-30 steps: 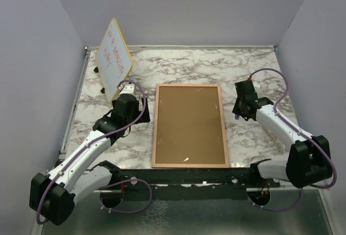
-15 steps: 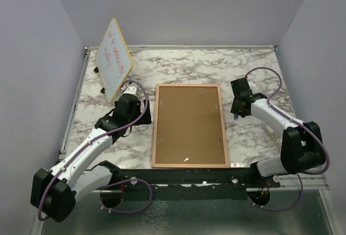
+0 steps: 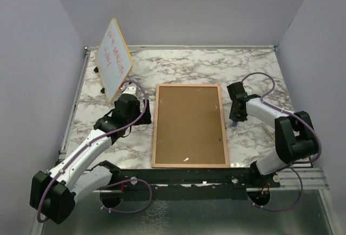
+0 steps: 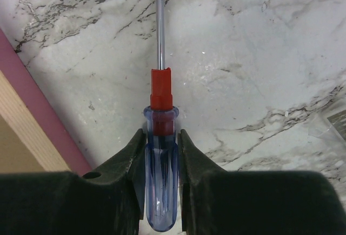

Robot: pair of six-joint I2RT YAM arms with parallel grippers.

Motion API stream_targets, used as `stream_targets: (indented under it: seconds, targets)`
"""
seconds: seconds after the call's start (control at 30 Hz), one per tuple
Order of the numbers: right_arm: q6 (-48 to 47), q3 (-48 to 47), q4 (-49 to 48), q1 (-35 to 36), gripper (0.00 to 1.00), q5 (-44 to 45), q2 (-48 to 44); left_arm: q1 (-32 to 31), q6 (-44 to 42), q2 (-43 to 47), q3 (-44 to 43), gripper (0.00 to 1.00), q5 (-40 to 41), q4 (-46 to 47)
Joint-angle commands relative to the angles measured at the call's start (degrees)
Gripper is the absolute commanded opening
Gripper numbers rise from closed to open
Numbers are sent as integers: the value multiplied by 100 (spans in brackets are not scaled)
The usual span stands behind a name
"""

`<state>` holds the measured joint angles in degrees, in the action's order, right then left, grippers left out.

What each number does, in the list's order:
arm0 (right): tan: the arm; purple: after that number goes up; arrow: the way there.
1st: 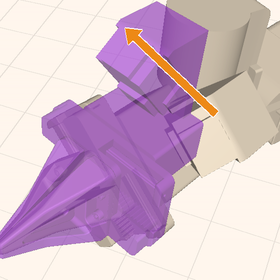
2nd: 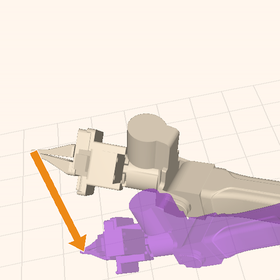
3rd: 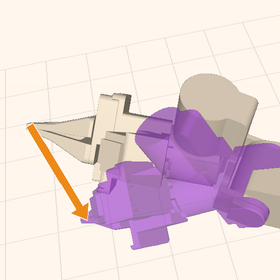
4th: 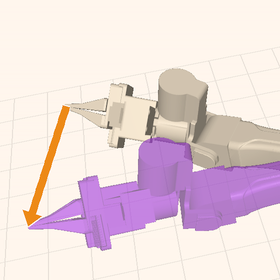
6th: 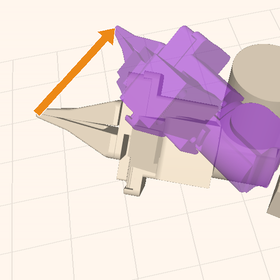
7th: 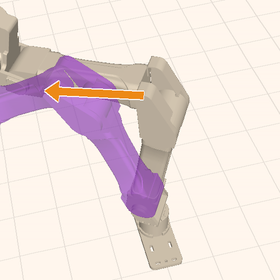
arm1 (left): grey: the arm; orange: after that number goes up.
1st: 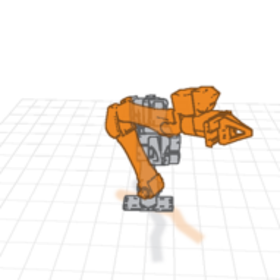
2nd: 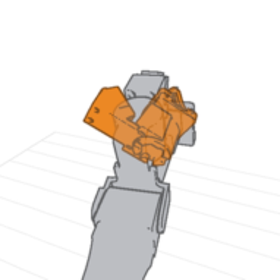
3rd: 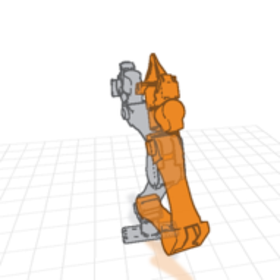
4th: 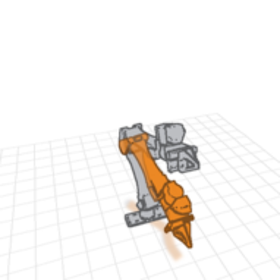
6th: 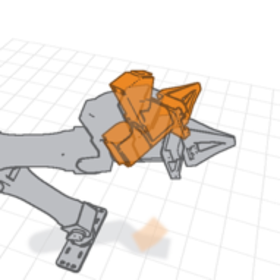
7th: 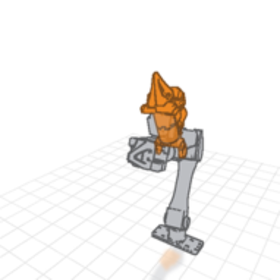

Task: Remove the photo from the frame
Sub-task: Place the screwdriver at the center of the board.

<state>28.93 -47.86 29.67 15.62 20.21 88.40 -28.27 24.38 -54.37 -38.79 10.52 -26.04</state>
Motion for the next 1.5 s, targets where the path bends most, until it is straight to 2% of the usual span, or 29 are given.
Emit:
stream_targets:
  seconds: [0.0, 0.17, 0.23, 0.57, 1.27, 1.47]
  targets:
    - [73, -70, 85, -41, 2, -80, 125, -38, 5, 15, -133, 99, -104, -6]
    - [95, -69, 101, -41, 9, -44, 203, -38, 1, -31, -140, 99, -110, -6]
    - [99, -50, 124, -41, 15, -67, 226, -38, -4, -46, -140, 99, -129, -6]
    - [113, 115, 36, -41, 28, -250, -106, -38, 1, -22, -135, 99, -162, 3]
    - [214, 111, 177, -41, 31, -105, -343, -38, -4, 58, -129, 99, -197, 38]
    - [201, 66, 240, -41, 38, -201, -576, -38, 1, 26, -126, 99, -216, 41]
